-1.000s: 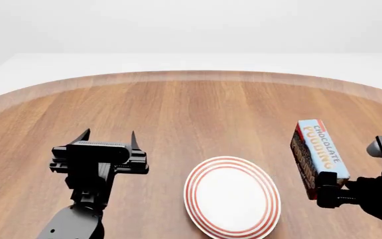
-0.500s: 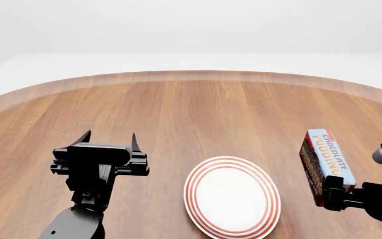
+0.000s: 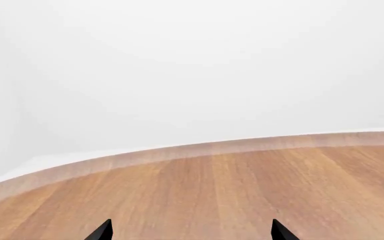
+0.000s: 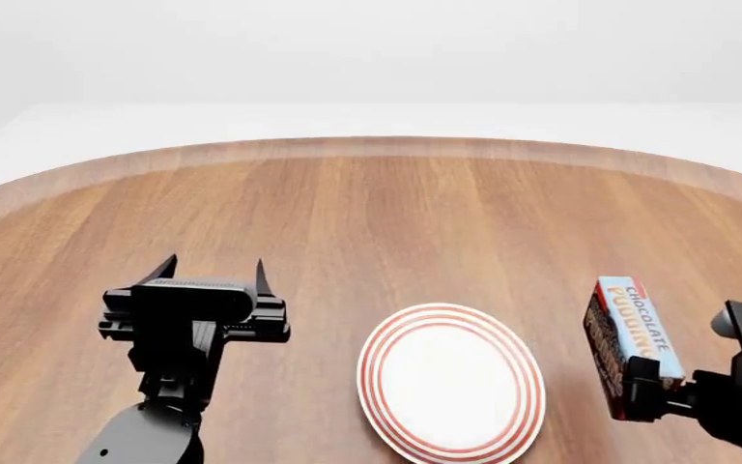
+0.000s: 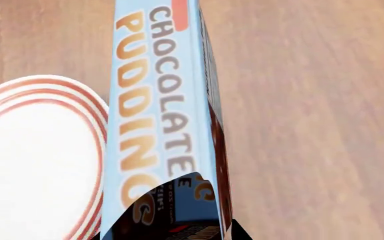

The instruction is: Put the chocolate pudding to the right of the plate.

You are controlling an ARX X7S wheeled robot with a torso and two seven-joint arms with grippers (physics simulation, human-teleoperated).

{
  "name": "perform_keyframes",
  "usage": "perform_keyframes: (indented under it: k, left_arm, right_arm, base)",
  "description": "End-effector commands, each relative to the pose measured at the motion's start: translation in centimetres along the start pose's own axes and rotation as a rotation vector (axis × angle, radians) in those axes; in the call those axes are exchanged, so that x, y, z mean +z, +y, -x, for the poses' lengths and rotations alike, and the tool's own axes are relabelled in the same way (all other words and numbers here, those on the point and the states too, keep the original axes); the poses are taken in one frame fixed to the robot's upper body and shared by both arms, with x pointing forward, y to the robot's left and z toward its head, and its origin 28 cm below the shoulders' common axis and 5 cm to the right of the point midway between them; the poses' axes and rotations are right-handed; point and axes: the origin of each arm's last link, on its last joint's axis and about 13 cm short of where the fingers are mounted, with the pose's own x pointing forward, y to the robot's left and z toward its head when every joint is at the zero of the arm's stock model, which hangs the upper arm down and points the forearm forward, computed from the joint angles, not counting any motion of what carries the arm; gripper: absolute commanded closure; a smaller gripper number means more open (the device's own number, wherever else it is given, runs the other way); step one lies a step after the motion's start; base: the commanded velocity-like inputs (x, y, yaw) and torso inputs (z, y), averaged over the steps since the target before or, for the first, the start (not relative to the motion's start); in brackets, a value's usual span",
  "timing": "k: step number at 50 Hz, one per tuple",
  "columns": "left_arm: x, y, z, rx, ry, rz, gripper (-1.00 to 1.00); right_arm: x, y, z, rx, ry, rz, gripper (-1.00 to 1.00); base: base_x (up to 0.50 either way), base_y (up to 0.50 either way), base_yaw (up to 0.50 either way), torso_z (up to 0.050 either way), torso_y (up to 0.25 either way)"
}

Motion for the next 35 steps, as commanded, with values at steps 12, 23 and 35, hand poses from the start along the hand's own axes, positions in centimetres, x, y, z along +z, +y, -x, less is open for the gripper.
perform_keyframes:
  k: [12,23,35]
  left_arm:
    - [-0.04,0.01,0.0,0.001,0.001,0.0,-1.0]
    - [-0.07,-0.02,0.02,-0.001,0.002,-0.001,-1.0]
    - [-0.11,-0.01,0.02,-0.001,0.003,-0.001,-1.0]
  right_arm:
    - [-1.13,-0.87,-1.83,-0.04,0.038,-0.013,1.0]
    - [-1.32,-0.92,-2.03,-0.031,0.036,-0.025,1.0]
    - [-1.12,-1.03,-1.99,-0.022,0.016,-0.045,1.0]
  base:
    - [0.0,0.0,0.0,0.0,0.0]
    - [0.0,0.0,0.0,0.0,0.0]
    - [0.0,0.0,0.0,0.0,0.0]
